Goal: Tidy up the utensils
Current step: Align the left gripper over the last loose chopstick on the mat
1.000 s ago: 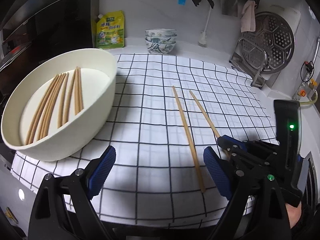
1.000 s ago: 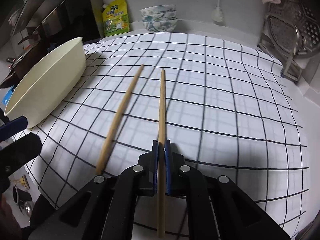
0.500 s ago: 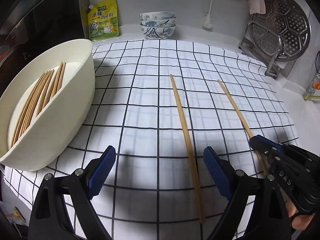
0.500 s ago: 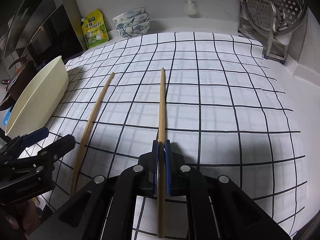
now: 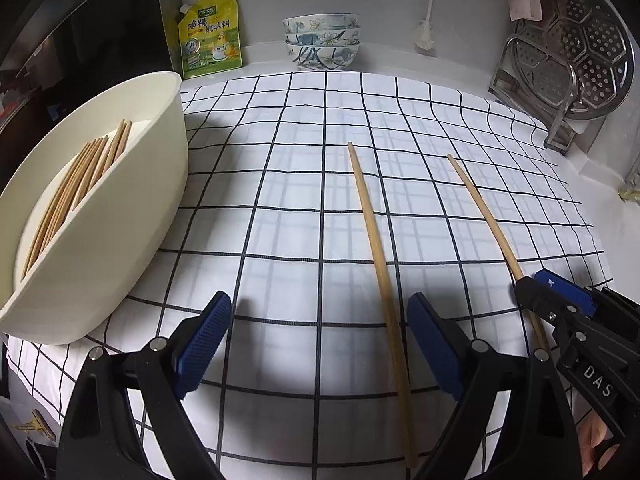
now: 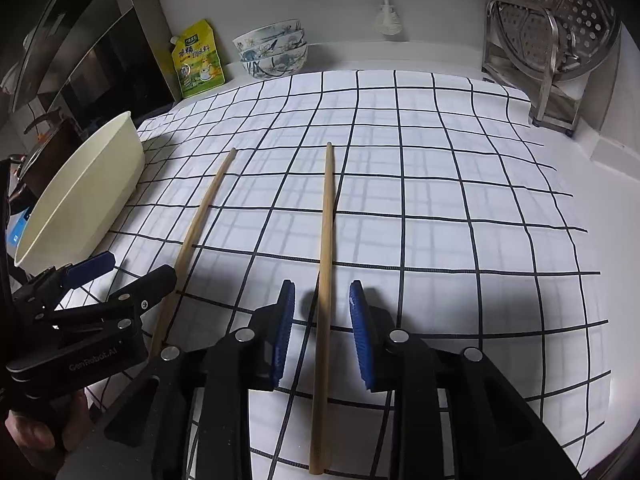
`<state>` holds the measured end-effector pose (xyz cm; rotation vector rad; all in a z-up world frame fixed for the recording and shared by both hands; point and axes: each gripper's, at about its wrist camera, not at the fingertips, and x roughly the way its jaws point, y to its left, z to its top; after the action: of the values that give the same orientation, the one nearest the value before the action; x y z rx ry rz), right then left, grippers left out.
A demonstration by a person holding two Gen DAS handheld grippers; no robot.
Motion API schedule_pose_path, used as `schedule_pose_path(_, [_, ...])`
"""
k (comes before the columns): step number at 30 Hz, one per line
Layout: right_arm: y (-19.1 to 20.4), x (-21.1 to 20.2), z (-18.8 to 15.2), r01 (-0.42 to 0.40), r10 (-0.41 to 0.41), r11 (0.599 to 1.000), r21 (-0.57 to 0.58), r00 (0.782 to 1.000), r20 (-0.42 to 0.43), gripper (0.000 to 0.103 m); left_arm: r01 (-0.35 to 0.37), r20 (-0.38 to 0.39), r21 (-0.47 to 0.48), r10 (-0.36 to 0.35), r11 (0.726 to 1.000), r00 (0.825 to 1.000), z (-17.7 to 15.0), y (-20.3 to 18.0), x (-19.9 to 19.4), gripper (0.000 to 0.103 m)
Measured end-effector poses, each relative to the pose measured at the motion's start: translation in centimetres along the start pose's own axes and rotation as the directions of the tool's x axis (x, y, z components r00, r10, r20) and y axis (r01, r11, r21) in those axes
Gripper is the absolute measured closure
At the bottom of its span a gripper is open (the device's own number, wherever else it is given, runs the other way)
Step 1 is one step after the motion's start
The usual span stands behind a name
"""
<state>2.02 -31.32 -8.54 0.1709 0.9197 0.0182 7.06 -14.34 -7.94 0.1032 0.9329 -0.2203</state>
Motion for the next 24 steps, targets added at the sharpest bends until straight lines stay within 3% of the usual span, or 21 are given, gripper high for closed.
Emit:
schedule_pose_path(13, [0.4,0.4,-0.1,0.047,-0.047,0.998,-0.039,0.999,0.001,0.076,-0.023,-0.016,0.010,0.023,1.000,1.000,-0.1,-0.2,1.1,0.014])
schedule_pose_path(17, [0.6,0.6,-0.1,0.063,-0.062,0.997,-0.054,0.998,0.008,0.076,-0.021,-0.027,0.005,0.022,1.000,0.999,0.0,-0.3,1.4,0.009])
schedule_pose_path(24, [1.6,0.8,-0.3,0.113,-0.112,0.987,-0.113,0.994,0.015,0.076,-0.003,-0.027,0.012,0.004,1.000,1.000,0.0,-0.7,1.4,0.013])
